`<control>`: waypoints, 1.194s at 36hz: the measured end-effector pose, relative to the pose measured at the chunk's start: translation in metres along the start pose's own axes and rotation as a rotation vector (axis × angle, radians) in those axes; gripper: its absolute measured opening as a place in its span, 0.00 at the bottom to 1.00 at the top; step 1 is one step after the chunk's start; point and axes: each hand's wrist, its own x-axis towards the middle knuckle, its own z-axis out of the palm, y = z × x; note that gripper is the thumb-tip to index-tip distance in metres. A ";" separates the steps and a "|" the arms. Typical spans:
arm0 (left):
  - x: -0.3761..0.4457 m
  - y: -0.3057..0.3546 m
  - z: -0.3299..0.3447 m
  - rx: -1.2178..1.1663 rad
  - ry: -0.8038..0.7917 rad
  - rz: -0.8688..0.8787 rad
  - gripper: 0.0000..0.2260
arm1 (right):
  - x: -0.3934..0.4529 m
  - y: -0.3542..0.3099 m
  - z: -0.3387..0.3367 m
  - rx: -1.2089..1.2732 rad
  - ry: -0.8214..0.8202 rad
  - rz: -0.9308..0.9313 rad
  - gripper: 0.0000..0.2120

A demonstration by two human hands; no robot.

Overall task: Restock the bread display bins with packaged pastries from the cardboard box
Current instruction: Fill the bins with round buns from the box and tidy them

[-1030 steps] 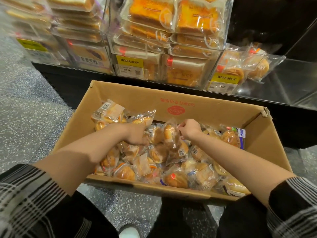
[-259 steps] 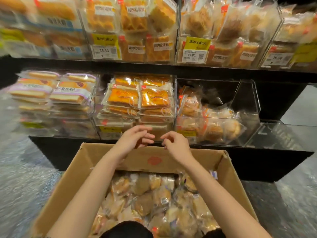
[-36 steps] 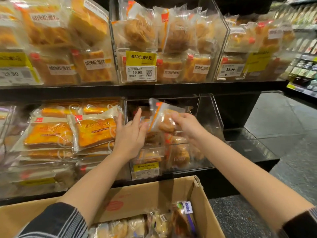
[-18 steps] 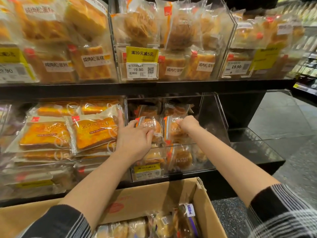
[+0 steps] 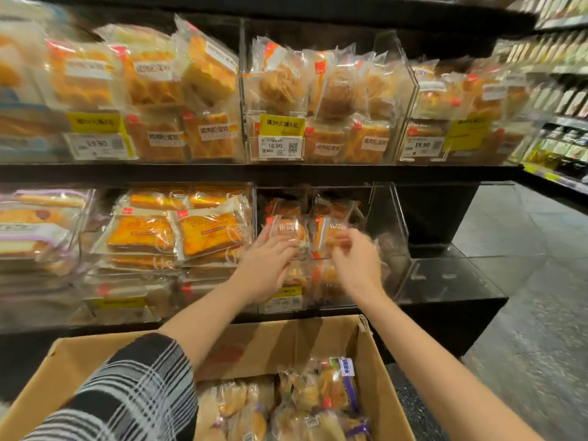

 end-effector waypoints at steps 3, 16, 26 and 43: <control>-0.031 -0.001 -0.005 -0.143 0.060 0.193 0.20 | -0.022 -0.005 0.001 0.033 -0.108 -0.023 0.07; -0.198 -0.023 -0.026 -0.470 -0.710 -0.241 0.12 | -0.113 -0.034 0.072 0.044 -0.600 -0.089 0.06; -0.301 -0.024 0.034 -0.548 -0.979 -0.384 0.18 | -0.177 -0.010 0.131 -0.345 -1.033 -0.309 0.09; -0.298 -0.005 0.114 -0.162 -1.078 0.059 0.25 | -0.196 0.020 0.177 -0.530 -1.318 -0.453 0.11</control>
